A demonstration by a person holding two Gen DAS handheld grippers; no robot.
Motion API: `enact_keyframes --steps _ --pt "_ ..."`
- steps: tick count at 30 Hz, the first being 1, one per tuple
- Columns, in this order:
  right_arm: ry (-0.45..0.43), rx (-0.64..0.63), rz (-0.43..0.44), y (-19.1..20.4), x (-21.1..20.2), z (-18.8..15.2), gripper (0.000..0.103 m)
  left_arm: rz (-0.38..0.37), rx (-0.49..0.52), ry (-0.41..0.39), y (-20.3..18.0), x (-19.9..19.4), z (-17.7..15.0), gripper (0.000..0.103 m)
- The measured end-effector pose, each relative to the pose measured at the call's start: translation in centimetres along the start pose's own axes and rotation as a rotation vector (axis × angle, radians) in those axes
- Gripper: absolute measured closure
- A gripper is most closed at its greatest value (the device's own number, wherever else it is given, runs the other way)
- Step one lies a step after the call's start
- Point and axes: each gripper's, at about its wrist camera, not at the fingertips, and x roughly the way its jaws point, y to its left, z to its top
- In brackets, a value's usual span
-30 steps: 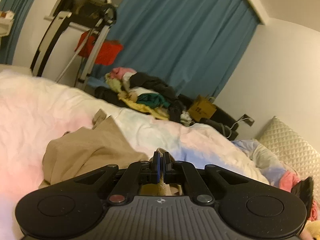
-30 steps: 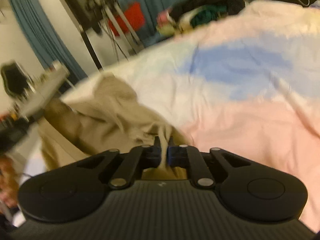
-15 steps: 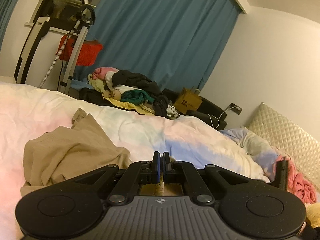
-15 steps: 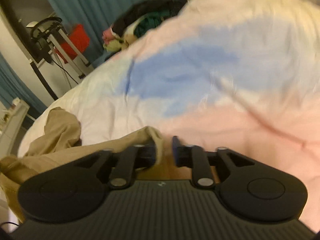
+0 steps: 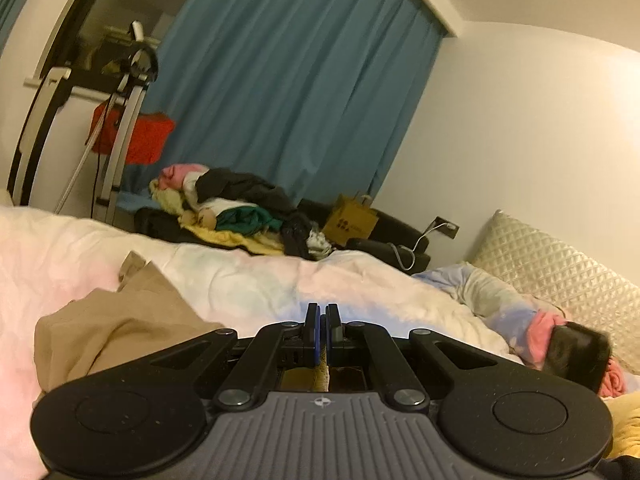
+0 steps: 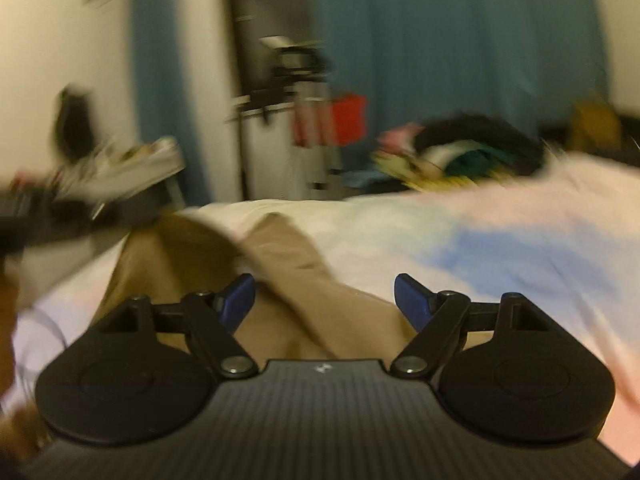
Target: Fold clothes
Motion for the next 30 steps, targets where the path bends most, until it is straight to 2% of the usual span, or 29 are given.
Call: enact_keyframes --steps 2,4,8,10,12,15,18,21,22,25,30 --pt "-0.003 -0.060 -0.052 0.9 1.1 0.2 0.025 -0.012 -0.008 -0.024 -0.5 -0.5 0.0 0.101" --pt "0.009 -0.057 -0.138 0.3 2.0 0.5 0.025 -0.023 -0.015 -0.048 -1.0 -1.1 0.0 0.101" --pt "0.068 0.115 -0.247 -3.9 1.7 1.2 0.025 -0.025 -0.022 -0.083 -1.7 -2.0 -0.1 0.101" --pt "0.116 0.225 -0.264 -6.0 1.2 1.5 0.023 -0.035 -0.010 -0.088 -2.2 -2.3 -0.1 0.101" --pt "0.132 0.270 -0.266 -7.3 0.0 1.8 0.023 -0.038 0.004 -0.100 -2.7 -2.6 -0.2 0.101" --pt "0.170 0.186 -0.317 -7.7 -1.6 2.1 0.022 -0.048 0.008 -0.128 -3.1 -3.3 -0.1 0.101" --pt "0.238 0.091 -0.387 -7.5 -1.1 1.2 0.021 -0.058 -0.007 -0.153 -3.1 -4.2 0.2 0.101" --pt "0.346 0.090 -0.408 -7.9 1.4 -0.9 0.021 -0.047 -0.007 -0.149 -2.9 -4.7 0.2 0.101" --pt "0.351 0.088 -0.416 -7.8 1.6 -1.4 0.022 -0.039 -0.011 -0.137 -2.7 -4.8 0.1 0.101" --pt "0.288 0.098 -0.417 -7.2 1.4 -1.5 0.022 0.014 -0.032 -0.103 -2.0 -4.7 -0.2 0.101" --pt "0.220 0.088 -0.392 -6.5 0.8 -0.7 0.022 0.100 -0.062 0.036 -0.6 -3.0 -0.9 0.098"
